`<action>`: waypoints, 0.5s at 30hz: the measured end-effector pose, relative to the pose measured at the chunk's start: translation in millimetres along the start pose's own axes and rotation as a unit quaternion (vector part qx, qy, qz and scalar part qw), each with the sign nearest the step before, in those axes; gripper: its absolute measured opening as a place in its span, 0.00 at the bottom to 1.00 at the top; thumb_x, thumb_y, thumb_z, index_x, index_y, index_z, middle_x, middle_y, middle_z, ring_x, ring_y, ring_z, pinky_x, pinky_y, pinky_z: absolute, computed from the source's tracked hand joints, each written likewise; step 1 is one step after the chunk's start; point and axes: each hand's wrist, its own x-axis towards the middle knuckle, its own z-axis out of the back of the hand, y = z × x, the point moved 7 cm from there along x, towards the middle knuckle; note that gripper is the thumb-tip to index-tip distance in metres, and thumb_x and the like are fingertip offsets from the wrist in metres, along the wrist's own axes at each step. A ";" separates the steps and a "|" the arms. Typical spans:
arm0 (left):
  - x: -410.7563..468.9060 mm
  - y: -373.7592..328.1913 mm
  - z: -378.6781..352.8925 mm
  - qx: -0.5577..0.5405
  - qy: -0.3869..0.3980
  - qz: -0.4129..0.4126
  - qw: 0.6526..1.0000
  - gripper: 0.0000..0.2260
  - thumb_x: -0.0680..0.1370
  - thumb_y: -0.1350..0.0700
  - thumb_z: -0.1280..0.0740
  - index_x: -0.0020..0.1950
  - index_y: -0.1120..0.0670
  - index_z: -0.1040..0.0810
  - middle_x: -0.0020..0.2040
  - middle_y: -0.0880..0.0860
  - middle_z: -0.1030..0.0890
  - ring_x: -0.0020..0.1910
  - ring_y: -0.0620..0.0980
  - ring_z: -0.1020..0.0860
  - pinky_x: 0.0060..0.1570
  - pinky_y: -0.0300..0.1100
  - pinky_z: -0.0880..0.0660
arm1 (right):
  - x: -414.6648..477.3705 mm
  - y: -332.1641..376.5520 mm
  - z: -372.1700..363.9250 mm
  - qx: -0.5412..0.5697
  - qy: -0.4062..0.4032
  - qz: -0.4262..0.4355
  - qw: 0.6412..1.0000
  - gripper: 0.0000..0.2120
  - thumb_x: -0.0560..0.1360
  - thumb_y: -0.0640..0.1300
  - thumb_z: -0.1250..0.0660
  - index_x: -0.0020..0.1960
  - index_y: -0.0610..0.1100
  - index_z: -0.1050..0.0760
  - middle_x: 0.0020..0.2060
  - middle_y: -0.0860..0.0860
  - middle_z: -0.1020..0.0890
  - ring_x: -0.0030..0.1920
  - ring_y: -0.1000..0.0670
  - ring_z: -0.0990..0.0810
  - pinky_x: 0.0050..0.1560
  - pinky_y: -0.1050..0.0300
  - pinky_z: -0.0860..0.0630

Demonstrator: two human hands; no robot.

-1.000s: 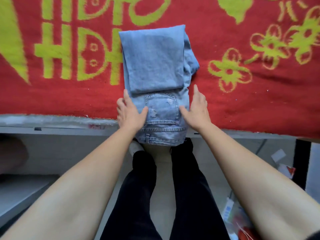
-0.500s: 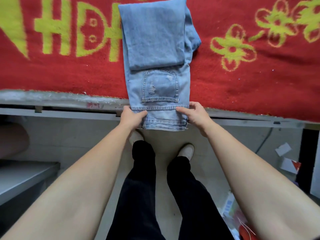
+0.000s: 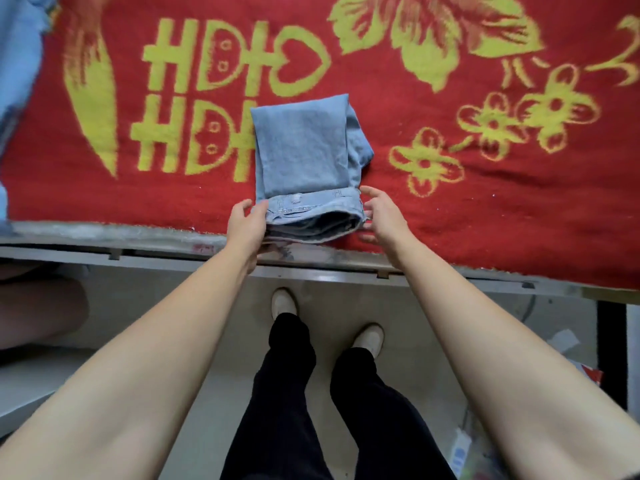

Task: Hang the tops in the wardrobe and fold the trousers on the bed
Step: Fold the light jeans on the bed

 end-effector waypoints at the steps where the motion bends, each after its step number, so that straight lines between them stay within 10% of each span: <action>1: 3.7 -18.7 -1.0 -0.014 0.008 -0.009 1.000 0.16 0.76 0.48 0.38 0.61 0.53 0.24 0.54 0.56 0.18 0.48 0.56 0.17 0.43 0.53 0.19 | 1.9 16.2 -2.8 0.010 0.008 0.014 1.000 0.19 0.79 0.42 0.46 0.65 0.52 0.25 0.46 0.50 0.20 0.37 0.52 0.22 0.38 0.58 0.26; 7: 59.7 -85.7 -9.0 -0.087 0.057 -0.016 0.994 0.16 0.78 0.46 0.47 0.44 0.49 0.21 0.38 0.50 0.16 0.35 0.48 0.21 0.34 0.40 0.31 | 58.5 82.2 -17.2 -0.148 -0.025 0.154 0.977 0.09 0.76 0.43 0.32 0.56 0.48 0.22 0.47 0.51 0.17 0.46 0.52 0.20 0.49 0.56 0.24; 11: 118.0 -110.5 -27.5 -0.096 0.088 -0.021 0.991 0.14 0.79 0.44 0.44 0.48 0.49 0.23 0.38 0.46 0.17 0.34 0.44 0.25 0.35 0.39 0.31 | 121.5 119.1 -22.5 -0.275 -0.131 0.200 0.931 0.11 0.75 0.59 0.31 0.47 0.51 0.22 0.31 0.57 0.24 0.33 0.60 0.27 0.35 0.62 0.34; 15: 172.7 -118.4 -44.0 -0.055 0.067 -0.054 0.995 0.29 0.73 0.44 0.34 0.71 0.52 0.33 0.50 0.48 0.18 0.45 0.48 0.22 0.43 0.43 0.27 | 179.9 128.8 -29.9 -0.302 -0.194 0.188 0.914 0.13 0.77 0.54 0.33 0.58 0.48 0.21 0.31 0.59 0.26 0.45 0.52 0.22 0.47 0.60 0.32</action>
